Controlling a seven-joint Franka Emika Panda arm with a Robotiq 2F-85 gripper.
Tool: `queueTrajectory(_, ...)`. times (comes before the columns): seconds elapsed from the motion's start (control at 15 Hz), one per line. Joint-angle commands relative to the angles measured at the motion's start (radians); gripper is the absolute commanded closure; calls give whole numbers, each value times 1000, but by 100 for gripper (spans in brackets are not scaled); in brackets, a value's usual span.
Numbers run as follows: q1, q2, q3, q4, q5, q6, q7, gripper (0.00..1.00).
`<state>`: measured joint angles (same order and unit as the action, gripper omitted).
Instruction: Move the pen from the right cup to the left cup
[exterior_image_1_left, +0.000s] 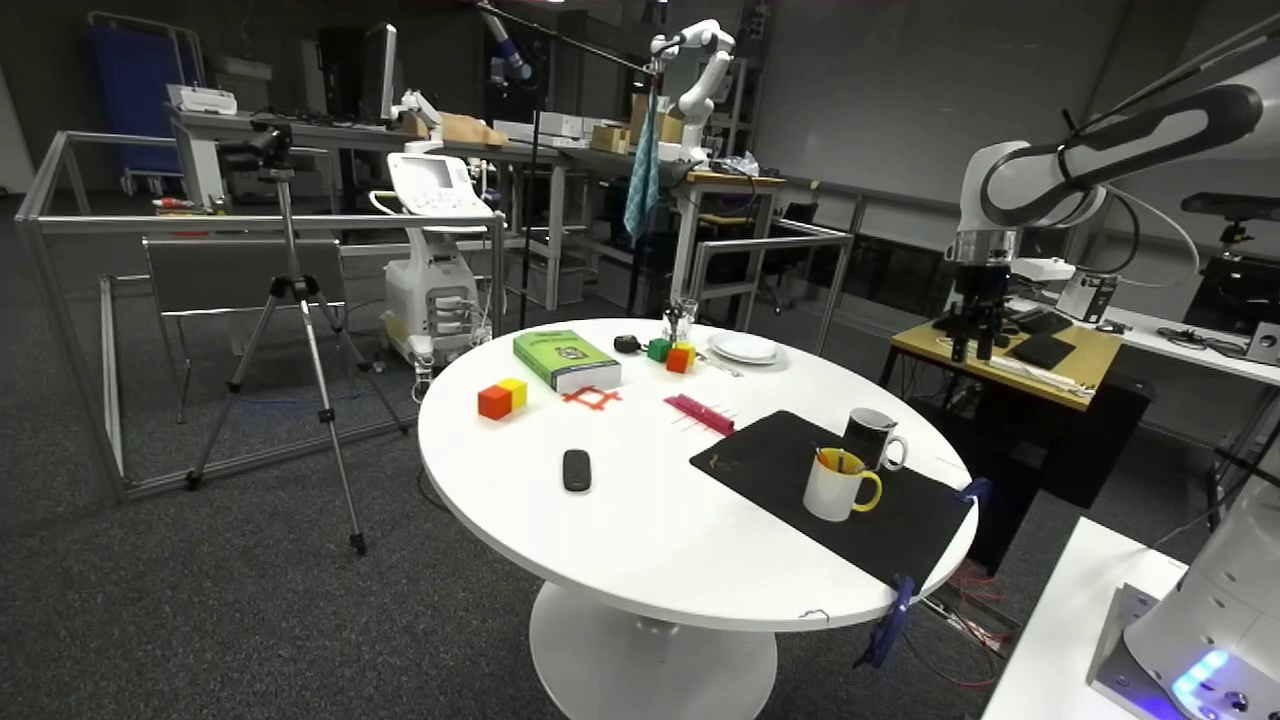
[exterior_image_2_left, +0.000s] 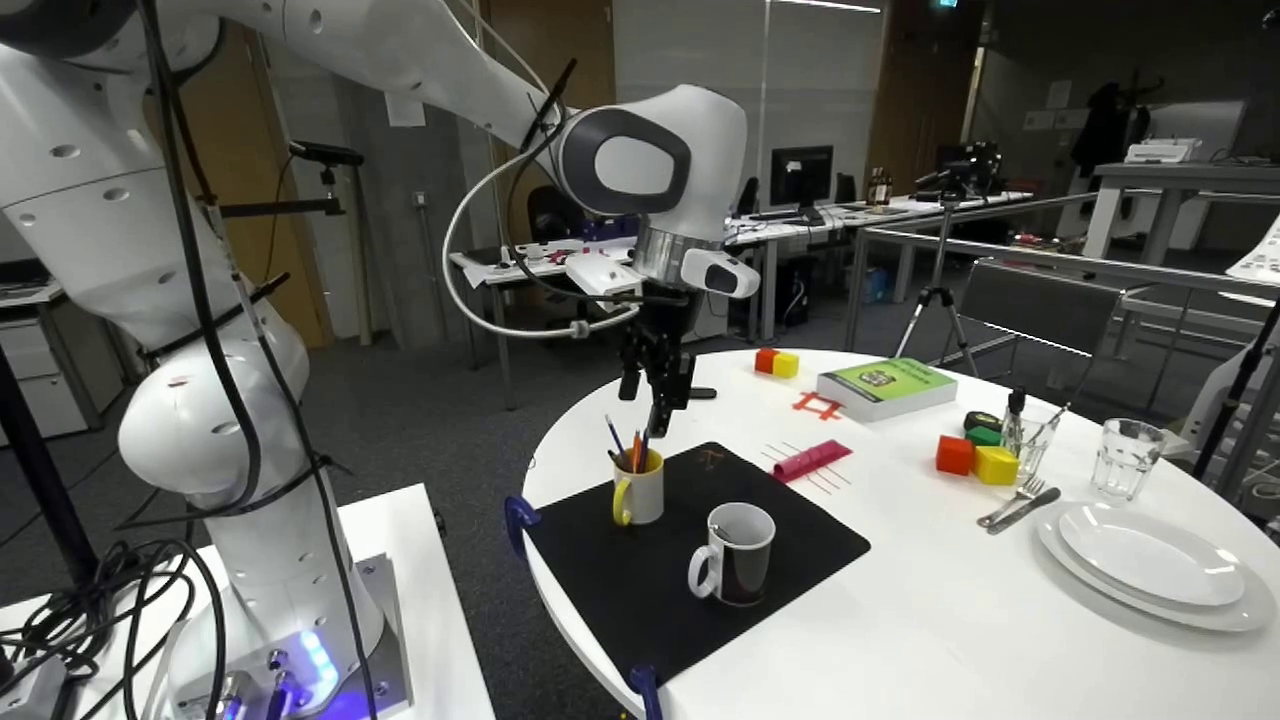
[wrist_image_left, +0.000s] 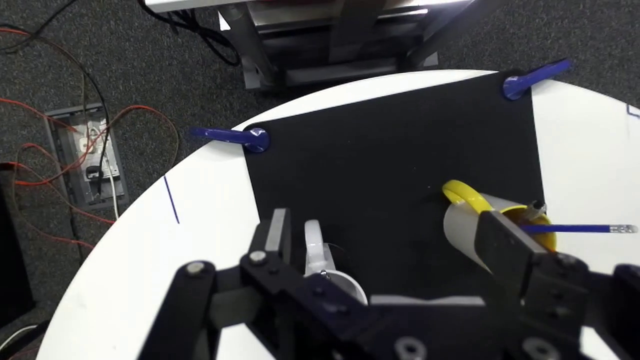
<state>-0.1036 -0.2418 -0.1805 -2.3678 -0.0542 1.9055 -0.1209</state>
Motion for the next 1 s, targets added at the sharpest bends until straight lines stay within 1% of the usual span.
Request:
queueTrajectory(0.0,-8,-18,26,-12,-19,23,26,0)
queueTrajectory(0.13,-6,-37,58,-38,-63,109,102,0)
queueTrajectory(0.33,-16,-16,87,-71,-153,293,206,0)
queueTrajectory(0.53,-24,13,103,-93,-206,398,281,0)
queueTrajectory(0.73,-28,53,92,-106,-228,465,275,0)
queueTrajectory(0.93,-30,109,72,-107,-201,526,227,0)
